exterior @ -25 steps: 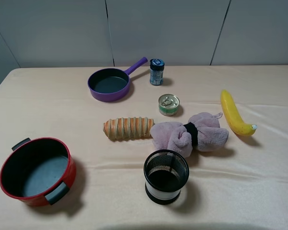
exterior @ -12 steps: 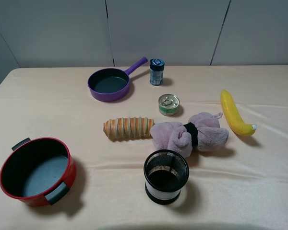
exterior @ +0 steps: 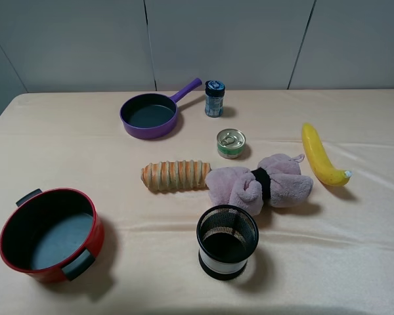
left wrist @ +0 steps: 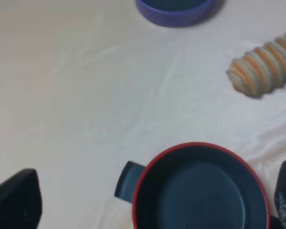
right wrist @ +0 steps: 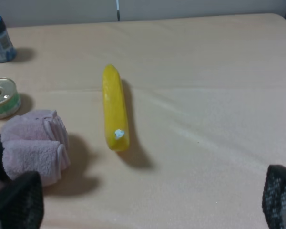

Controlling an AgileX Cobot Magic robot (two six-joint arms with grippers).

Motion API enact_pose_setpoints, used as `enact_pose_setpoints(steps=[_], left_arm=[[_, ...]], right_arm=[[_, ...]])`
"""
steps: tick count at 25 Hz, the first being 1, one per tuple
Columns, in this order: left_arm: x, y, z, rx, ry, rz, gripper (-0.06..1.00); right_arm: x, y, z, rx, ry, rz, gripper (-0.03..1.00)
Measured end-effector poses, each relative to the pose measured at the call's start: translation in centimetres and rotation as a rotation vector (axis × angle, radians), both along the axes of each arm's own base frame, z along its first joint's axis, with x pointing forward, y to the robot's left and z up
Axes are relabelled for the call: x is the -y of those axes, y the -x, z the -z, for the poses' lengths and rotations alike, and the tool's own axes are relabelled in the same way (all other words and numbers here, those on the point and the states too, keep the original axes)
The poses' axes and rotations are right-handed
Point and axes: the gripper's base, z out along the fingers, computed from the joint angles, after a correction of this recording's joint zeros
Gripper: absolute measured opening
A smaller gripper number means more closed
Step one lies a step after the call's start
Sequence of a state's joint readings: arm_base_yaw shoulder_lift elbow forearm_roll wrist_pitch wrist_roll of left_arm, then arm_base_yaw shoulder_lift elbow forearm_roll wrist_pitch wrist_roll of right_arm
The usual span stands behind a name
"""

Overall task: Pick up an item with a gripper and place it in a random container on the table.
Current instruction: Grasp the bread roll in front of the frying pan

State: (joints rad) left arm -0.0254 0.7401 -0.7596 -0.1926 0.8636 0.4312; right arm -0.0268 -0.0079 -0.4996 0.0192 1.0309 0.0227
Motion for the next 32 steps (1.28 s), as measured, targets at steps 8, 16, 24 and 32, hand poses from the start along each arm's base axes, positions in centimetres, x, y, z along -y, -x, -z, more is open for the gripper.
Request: enact_pose_setpoints(steps=[8,16,24,32], left_arm=[[1.4,-6.7,0.5,-0.156,-0.032,0.109,0.99],[4.9,-12.6,2.4,-0.273,-0.083,0.266,0.99],[9.1,-16.9,5.2,-0.397,-0.147,0.444,0.99],[14.3,-19.3,8.3,-0.444,-0.256,0.642,0.99]], right_arm=[[0.0,0.0,0.0,0.0,0.0,0.0,0.69],[0.0,0.0,0.0,0.0,0.0,0.0,0.69],[0.0,0.0,0.0,0.0,0.0,0.0,0.69],[0.0,0.0,0.0,0.0,0.0,0.0,0.69]])
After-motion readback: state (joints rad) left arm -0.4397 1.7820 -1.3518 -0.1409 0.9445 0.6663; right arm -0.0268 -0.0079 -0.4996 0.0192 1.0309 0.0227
